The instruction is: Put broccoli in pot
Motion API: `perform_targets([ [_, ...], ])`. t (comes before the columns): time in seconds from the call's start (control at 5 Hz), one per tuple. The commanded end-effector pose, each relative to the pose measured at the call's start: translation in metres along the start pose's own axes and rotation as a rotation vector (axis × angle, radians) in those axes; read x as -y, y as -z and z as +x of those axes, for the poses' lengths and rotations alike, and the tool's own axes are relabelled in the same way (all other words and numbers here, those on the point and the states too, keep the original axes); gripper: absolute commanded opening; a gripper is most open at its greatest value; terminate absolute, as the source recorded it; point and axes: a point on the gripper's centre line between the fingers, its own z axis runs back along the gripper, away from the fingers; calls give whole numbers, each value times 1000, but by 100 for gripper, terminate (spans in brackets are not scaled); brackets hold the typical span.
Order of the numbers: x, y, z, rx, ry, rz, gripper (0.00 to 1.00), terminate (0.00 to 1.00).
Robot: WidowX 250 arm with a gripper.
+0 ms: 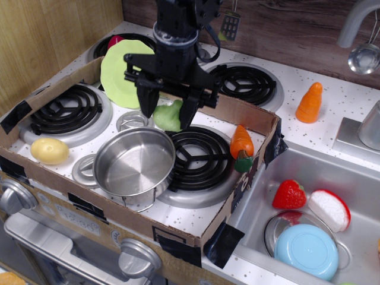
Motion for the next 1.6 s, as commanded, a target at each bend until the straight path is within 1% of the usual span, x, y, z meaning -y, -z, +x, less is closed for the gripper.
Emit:
perform_targets([
  [0.0,-11,-10,-7,46,-54,53,0,0],
  [0.2,-20,-7,-11,48,-67,50,0,0],
  [0.4,-25,0,-15,40,-85,46,0,0],
  [0.6,-20,4,-19,32,-86,24,100,0],
  [0.8,-23,3,-14,28,-70,9,100,0],
  [1.0,-22,2,-7,27,-25,-27,100,0],
  [1.4,-22,2,-7,27,-25,-27,100,0],
])
